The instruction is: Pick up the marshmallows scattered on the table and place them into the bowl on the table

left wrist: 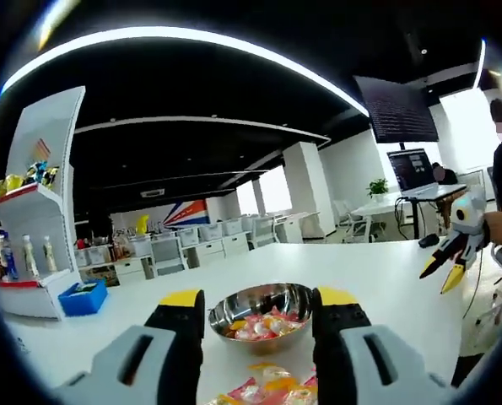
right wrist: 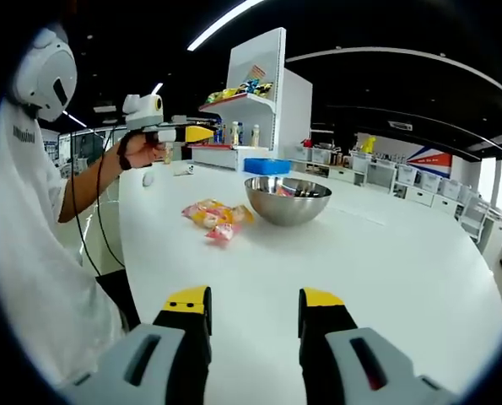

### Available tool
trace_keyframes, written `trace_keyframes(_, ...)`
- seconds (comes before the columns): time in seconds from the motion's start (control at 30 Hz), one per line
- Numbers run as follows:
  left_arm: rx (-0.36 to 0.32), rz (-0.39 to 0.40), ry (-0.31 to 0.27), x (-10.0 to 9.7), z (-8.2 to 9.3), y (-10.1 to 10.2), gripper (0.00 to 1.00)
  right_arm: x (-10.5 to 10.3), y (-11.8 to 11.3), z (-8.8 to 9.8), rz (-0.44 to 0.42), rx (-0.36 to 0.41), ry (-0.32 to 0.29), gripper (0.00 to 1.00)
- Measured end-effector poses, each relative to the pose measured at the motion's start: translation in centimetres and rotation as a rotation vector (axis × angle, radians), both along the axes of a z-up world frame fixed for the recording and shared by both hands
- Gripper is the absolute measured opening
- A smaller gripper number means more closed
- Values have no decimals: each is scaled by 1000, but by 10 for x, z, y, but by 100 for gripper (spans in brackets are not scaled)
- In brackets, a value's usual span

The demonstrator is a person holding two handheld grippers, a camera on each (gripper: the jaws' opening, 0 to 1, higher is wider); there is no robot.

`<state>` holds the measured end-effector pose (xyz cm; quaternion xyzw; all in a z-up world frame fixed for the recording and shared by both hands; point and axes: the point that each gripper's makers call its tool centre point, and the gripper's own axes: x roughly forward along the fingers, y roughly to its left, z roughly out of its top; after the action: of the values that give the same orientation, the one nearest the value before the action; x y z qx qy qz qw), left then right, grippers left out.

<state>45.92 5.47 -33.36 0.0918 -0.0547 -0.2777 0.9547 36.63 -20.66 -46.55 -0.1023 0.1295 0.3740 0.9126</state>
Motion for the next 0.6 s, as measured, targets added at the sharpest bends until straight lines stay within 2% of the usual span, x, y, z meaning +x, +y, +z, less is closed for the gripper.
trace_keyframes(0.17, -37, 10, 16, -14, -4, 18, 52, -3, 0, 2, -6, 1, -2, 41)
trace_keyframes(0.43, -85, 87, 55, -32, -32, 58, 52, -5, -7, -2, -29, 7, 13, 41)
trace_keyframes(0.6, -115, 126, 69, -38, -40, 76, 53, -6, -11, -4, -38, 7, 21, 41)
